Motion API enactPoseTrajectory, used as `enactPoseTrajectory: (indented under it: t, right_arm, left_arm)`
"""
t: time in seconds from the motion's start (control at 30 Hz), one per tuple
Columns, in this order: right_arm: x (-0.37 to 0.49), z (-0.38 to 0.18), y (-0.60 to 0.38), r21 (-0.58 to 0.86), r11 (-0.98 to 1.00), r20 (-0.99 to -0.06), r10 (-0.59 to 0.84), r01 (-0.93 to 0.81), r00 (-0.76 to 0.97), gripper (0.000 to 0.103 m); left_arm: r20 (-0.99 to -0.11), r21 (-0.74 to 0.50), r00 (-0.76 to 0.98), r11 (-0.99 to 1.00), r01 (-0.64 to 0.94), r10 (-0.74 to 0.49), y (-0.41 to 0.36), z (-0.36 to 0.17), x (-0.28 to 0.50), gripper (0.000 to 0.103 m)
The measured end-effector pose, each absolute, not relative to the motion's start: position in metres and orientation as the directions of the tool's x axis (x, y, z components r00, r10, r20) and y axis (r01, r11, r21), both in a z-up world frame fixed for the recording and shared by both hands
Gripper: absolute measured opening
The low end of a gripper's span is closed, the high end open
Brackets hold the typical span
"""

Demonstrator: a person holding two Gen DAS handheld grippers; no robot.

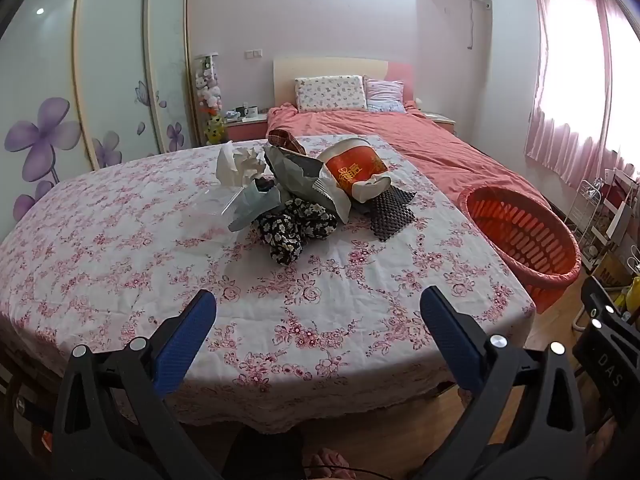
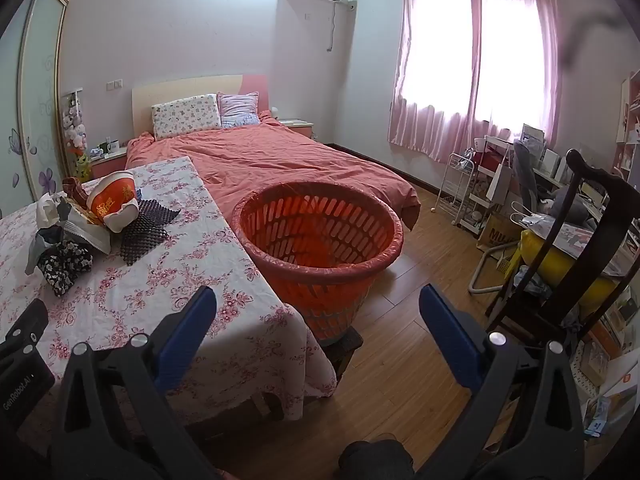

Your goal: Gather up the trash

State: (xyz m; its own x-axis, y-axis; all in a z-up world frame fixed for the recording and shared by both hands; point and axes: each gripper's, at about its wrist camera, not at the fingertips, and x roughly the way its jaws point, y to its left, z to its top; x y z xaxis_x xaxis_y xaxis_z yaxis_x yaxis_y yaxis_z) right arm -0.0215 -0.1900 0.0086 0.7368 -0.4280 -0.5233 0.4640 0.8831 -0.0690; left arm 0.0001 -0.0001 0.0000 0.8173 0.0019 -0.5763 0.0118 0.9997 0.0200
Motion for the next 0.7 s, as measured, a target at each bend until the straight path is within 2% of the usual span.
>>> enactPoseTrajectory:
  t: [0.7]
  right_arm:
    - [-0.022,0.0081,-0.1906,-0.065,0.883,-0.523,-0.426,0.464,0.738,0.099]
  left_arm:
    - [-0.577,0.014,0.817,1.0,0.012,-0.001,0.0002,0.0,0.0,0.101]
